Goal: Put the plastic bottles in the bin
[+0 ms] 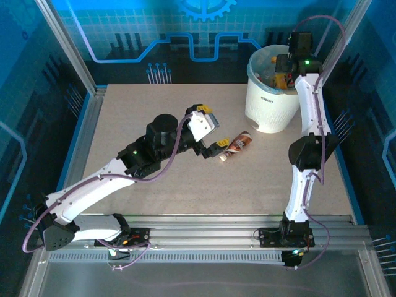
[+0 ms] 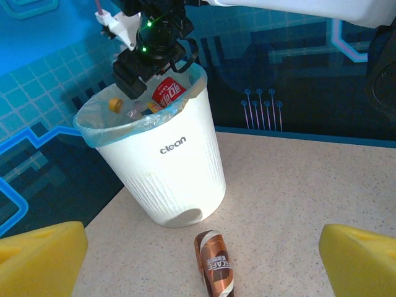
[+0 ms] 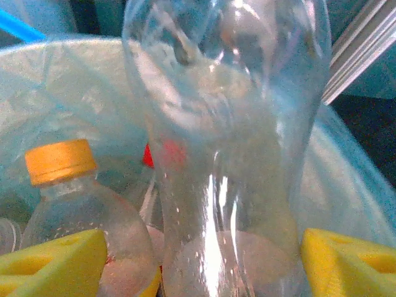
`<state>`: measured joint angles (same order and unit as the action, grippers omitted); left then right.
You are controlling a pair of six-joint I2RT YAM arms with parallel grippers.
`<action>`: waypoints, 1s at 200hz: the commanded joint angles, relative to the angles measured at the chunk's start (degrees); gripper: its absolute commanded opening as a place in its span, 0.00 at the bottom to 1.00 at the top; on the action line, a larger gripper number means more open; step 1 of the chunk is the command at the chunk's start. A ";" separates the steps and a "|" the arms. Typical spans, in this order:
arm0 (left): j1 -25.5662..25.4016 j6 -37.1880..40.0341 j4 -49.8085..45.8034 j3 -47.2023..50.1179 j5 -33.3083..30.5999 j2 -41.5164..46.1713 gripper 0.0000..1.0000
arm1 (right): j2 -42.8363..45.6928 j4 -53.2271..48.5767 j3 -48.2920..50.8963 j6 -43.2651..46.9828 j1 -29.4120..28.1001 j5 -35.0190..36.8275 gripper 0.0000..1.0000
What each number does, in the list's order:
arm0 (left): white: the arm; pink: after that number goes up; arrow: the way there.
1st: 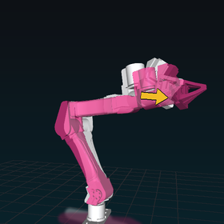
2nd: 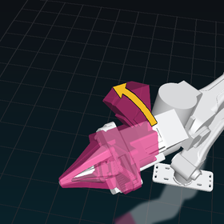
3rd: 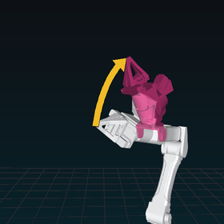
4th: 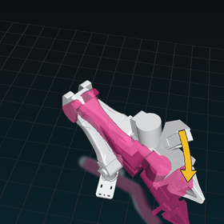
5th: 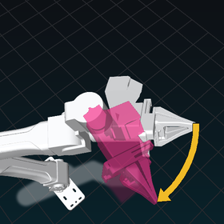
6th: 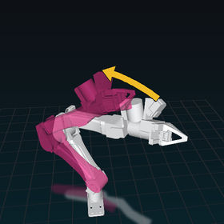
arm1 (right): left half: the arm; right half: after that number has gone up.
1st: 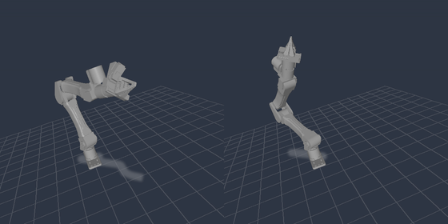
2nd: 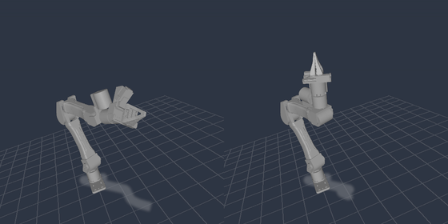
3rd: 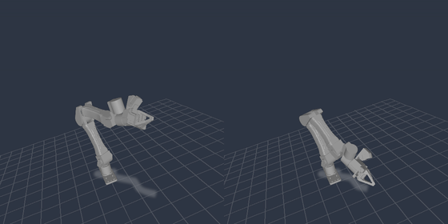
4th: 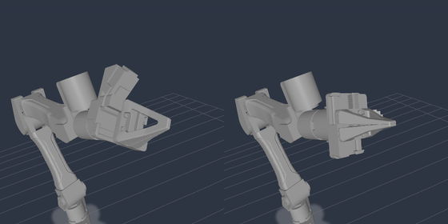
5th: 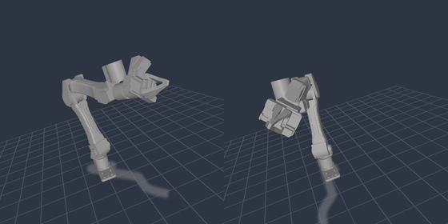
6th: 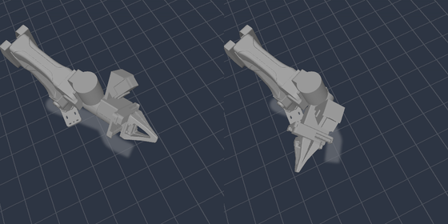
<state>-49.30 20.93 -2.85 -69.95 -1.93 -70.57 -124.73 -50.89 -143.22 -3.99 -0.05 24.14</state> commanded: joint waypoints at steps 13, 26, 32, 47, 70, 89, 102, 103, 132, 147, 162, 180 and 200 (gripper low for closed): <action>-0.18 0.08 1.93 1.31 -0.26 0.58 0.98 | -0.36 -1.22 2.55 1.01 -0.13 -4.64 0.71; -0.18 0.01 1.97 1.35 -0.14 0.47 0.98 | -0.97 -2.99 1.91 0.26 -0.07 -4.58 0.65; -0.18 -0.01 2.07 1.33 -0.09 0.43 0.98 | -1.12 -3.57 1.89 -0.21 -0.06 -4.55 0.62; -0.18 0.01 1.90 1.40 -0.04 0.25 0.98 | -1.06 -4.73 2.49 -1.07 0.05 -4.01 0.55; -0.18 0.07 1.89 1.57 -0.13 0.34 0.98 | -1.22 -7.02 2.51 -2.13 0.72 -1.60 0.48; -0.18 0.08 2.05 1.91 -0.17 0.43 0.98 | -1.53 -8.87 2.37 -3.09 1.99 -1.25 0.46; -0.18 0.05 2.25 1.93 -0.09 0.26 0.98 | -1.91 -10.34 2.24 -3.93 2.93 -2.26 0.44; -0.18 0.06 2.29 1.93 -0.13 0.21 0.98 | -1.96 -10.44 2.24 -3.93 2.98 -2.34 0.43; -0.14 -0.18 2.65 1.93 0.16 -0.18 0.98 | -2.88 -12.45 3.39 -3.74 3.52 -3.09 0.43; -0.14 -0.26 2.85 2.01 0.22 -0.28 0.98 | -3.64 -13.18 3.54 -3.62 3.63 -3.88 0.42; -0.11 -0.34 2.85 2.01 0.18 -0.36 0.98 | -4.21 -14.01 3.31 -3.58 3.66 -4.43 0.40; -0.10 -0.29 2.76 2.25 0.03 -0.37 0.98 | -4.17 -14.75 4.36 -3.10 3.49 -5.15 0.39; -0.10 -0.53 2.85 2.70 -0.24 -0.11 0.98 | -2.98 -13.90 8.52 -2.22 3.22 -4.54 0.39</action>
<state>-49.30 20.93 -1.34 -68.31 -1.93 -70.57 -125.14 -51.13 -140.84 -7.46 2.44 20.47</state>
